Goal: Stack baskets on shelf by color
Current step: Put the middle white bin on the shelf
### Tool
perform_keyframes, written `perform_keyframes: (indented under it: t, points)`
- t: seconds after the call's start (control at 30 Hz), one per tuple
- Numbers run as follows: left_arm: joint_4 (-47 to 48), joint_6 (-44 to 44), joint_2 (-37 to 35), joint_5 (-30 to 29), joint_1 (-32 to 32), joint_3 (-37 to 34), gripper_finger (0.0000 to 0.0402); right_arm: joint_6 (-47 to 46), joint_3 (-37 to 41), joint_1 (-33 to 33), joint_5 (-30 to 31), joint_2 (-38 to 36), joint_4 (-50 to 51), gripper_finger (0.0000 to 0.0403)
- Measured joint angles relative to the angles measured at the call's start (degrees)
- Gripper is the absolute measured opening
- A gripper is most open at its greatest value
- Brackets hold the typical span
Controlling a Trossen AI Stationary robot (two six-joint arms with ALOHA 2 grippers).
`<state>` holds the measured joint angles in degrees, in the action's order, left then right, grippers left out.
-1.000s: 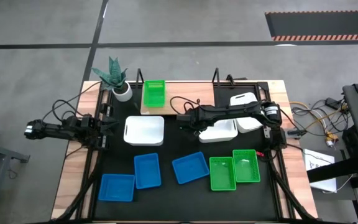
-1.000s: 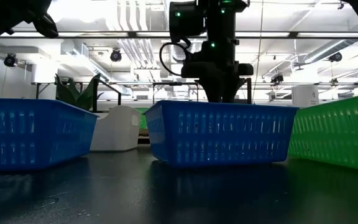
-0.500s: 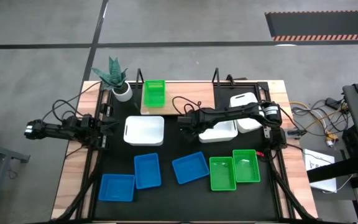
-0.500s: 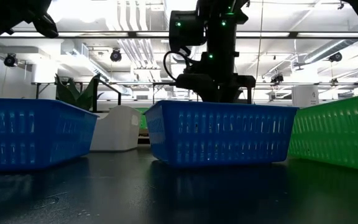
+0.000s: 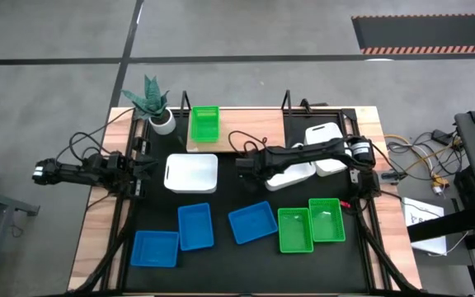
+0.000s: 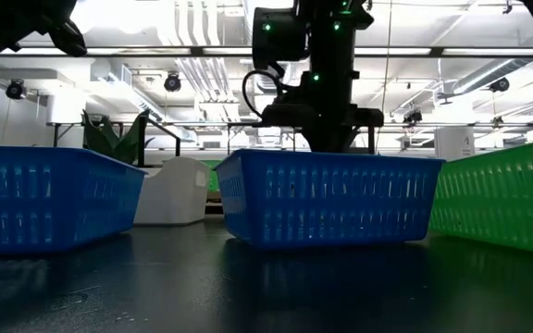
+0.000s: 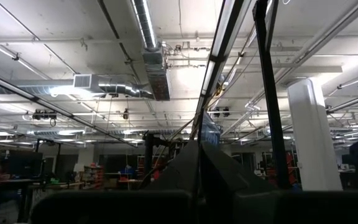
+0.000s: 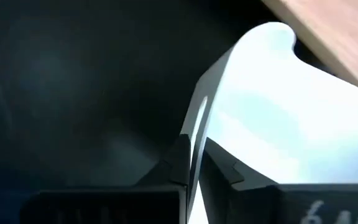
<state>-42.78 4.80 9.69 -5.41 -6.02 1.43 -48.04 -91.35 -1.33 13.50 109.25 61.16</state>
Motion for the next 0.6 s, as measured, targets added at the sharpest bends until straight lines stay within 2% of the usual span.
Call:
perform_keyframes:
  t: [0.37,0.6]
  points:
    - [0.0,0.0,0.0,0.0,0.0,0.0,0.0000,9.4,-3.8,1.0,-5.9,-6.5,1.0,0.0009]
    - [0.0,0.0,0.0,0.0,0.0,0.0,0.0000,19.8,-9.8,2.6,-13.7,-8.3,1.2,0.0008]
